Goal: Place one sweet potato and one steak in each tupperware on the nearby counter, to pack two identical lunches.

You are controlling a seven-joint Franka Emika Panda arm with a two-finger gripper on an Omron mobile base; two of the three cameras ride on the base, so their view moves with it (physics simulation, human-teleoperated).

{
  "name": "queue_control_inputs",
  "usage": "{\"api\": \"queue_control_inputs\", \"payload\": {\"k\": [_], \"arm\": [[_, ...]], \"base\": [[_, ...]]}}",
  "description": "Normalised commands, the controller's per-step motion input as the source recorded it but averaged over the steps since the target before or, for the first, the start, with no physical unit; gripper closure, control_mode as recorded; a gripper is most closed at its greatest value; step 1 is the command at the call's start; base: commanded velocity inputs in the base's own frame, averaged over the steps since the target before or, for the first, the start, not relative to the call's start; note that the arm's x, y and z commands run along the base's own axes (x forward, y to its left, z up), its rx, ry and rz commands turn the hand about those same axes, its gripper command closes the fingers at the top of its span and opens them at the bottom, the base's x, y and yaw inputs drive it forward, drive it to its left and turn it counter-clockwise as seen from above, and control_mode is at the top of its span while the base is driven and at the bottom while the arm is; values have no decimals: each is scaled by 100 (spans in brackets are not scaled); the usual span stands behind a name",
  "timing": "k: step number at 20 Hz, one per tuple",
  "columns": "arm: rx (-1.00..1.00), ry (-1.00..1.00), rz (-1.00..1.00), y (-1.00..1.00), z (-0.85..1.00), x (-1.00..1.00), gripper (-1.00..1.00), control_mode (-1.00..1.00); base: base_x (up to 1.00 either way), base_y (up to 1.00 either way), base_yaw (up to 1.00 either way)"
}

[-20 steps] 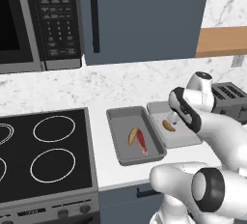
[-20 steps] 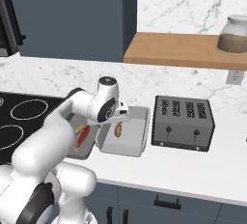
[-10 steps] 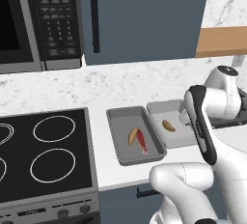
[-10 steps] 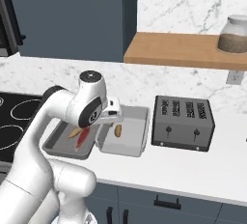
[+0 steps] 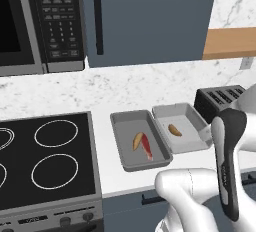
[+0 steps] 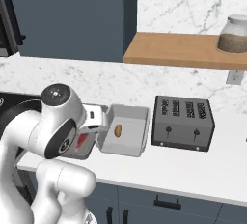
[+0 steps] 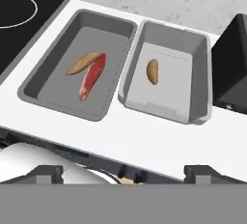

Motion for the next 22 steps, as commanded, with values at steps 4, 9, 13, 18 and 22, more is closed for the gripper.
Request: {"api": "queue_control_inputs", "payload": {"k": [4,9,13,18,22], "arm": [[0,-4,-7,12,100,-41,-100,-100],[4,4,-16,0,76,-4,-100,100],[0,0,0,0,0,0,-100,100],[0,0,0,0,0,0,-100,100],[0,0,0,0,0,0,-100,100]], "base": [[0,0,0],[-3,0,-5],[-77,-1,-18],[-100,-8,-32],[-100,-37,-21]]}}
